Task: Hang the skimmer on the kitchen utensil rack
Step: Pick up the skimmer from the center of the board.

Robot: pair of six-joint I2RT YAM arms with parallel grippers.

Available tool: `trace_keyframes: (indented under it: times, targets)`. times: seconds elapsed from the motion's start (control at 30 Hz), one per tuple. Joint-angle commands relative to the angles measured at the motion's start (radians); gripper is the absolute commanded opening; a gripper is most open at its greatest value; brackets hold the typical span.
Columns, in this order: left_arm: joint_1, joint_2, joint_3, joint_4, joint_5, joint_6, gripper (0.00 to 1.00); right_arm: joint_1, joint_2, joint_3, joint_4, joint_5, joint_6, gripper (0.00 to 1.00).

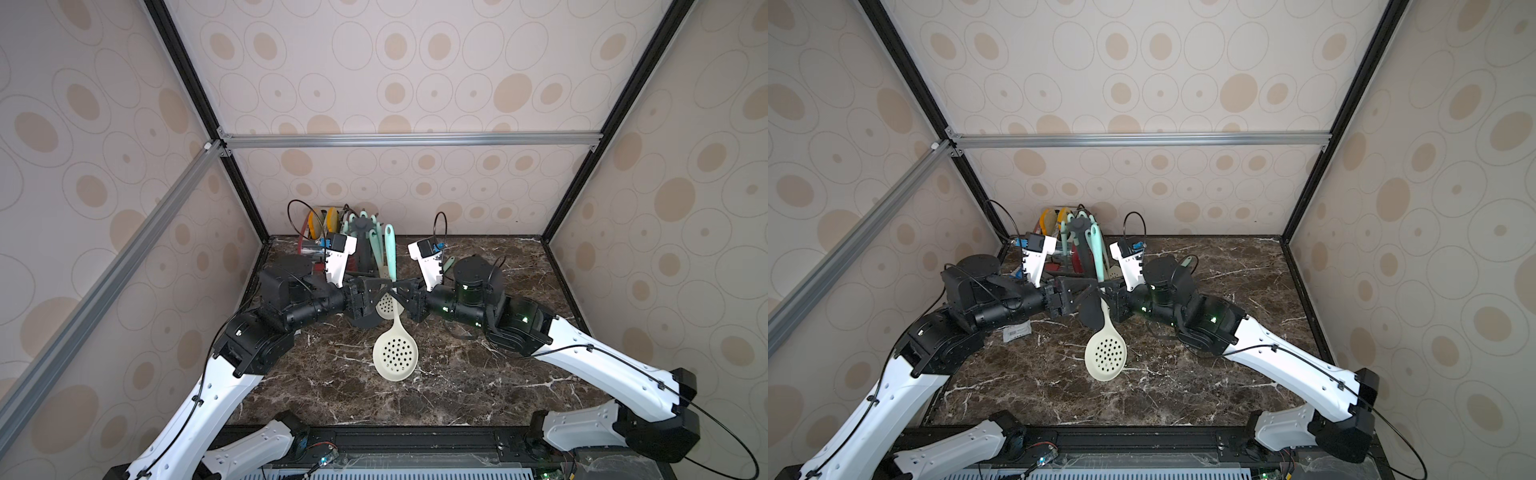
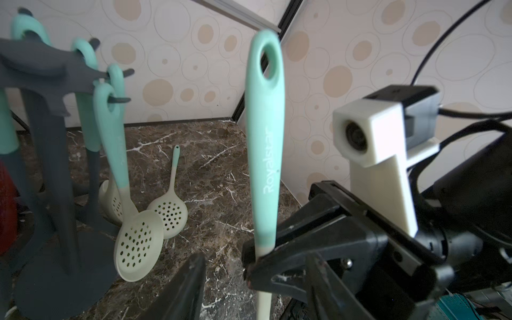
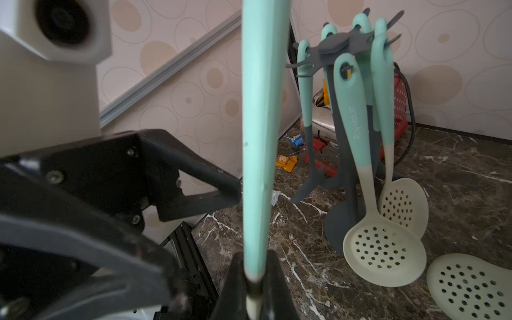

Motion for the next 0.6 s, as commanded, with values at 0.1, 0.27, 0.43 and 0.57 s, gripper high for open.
trace_keyframes:
  times: [0.1,0.27,0.43,0.57]
  targets:
    - [-0.003,-0.054,-0.014,0.030,-0.156,-0.029,0.69,0.049,0.022,0.072,-0.046,0.119,-0.047,0.00]
    - [-0.022,-0.022,-0.031,0.068,-0.150,-0.046,0.68,0.071,0.056,0.109,-0.048,0.124,-0.054,0.00]
    - [-0.107,0.017,-0.007,0.043,-0.234,0.001,0.63,0.082,0.074,0.127,-0.049,0.126,-0.052,0.00]
    - [-0.122,0.025,-0.011,0.025,-0.295,0.021,0.55,0.088,0.070,0.127,-0.049,0.135,-0.049,0.00]
